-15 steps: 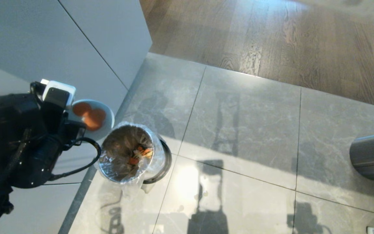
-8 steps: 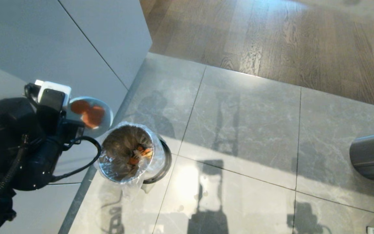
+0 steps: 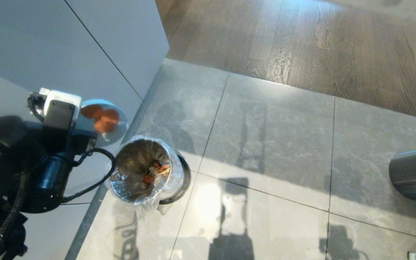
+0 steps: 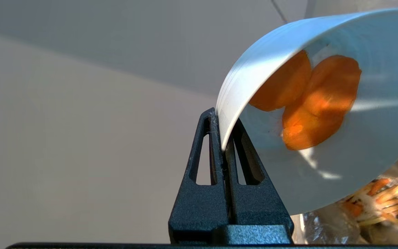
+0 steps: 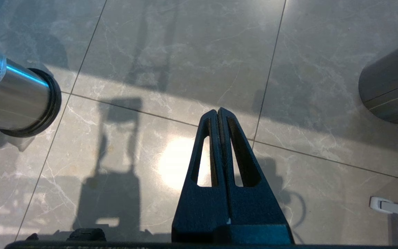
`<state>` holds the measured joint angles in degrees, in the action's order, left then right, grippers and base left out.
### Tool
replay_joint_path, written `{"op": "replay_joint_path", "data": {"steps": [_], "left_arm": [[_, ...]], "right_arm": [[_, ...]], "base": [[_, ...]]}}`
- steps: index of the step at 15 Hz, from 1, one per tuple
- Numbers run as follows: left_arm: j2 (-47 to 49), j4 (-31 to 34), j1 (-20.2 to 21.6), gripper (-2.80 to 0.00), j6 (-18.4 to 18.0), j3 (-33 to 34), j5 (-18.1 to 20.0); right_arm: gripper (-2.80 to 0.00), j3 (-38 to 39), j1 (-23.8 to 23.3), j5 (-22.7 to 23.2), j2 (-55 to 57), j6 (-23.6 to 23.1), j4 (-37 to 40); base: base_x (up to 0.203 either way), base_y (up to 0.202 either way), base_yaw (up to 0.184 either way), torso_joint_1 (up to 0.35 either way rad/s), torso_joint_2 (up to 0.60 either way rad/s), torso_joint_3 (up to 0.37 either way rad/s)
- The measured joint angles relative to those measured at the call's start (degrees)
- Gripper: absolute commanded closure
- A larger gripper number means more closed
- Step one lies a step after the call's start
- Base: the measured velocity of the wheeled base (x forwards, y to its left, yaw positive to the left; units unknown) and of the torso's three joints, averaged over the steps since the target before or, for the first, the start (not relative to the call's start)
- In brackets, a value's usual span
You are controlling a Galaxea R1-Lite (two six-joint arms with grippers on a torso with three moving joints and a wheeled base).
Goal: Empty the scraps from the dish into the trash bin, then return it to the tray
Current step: Pour the leftover food from the bowl into the trash can
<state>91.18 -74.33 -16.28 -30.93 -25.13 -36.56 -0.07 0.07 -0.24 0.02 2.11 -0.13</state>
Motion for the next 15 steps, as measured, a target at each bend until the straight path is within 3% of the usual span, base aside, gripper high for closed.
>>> {"op": "replay_joint_path", "data": {"steps": [6, 9, 15], "left_arm": [[4.0, -12.6, 2.5, 0.0, -2.1, 4.7, 3.1], [5.6, -12.9, 5.9, 0.0, -2.7, 5.6, 8.1], [5.2, -12.9, 6.9, 0.0, -2.6, 5.4, 10.7]], "right_arm": [[0.0, 0.0, 0.0, 0.0, 0.0, 0.0, 0.0], [0.0, 0.0, 0.0, 0.0, 0.0, 0.0, 0.0], [0.0, 0.0, 0.0, 0.0, 0.0, 0.0, 0.0]], "base": [[0.0, 0.0, 0.0, 0.0, 0.0, 0.0], [0.0, 0.0, 0.0, 0.0, 0.0, 0.0], [0.0, 0.0, 0.0, 0.0, 0.0, 0.0]]}}
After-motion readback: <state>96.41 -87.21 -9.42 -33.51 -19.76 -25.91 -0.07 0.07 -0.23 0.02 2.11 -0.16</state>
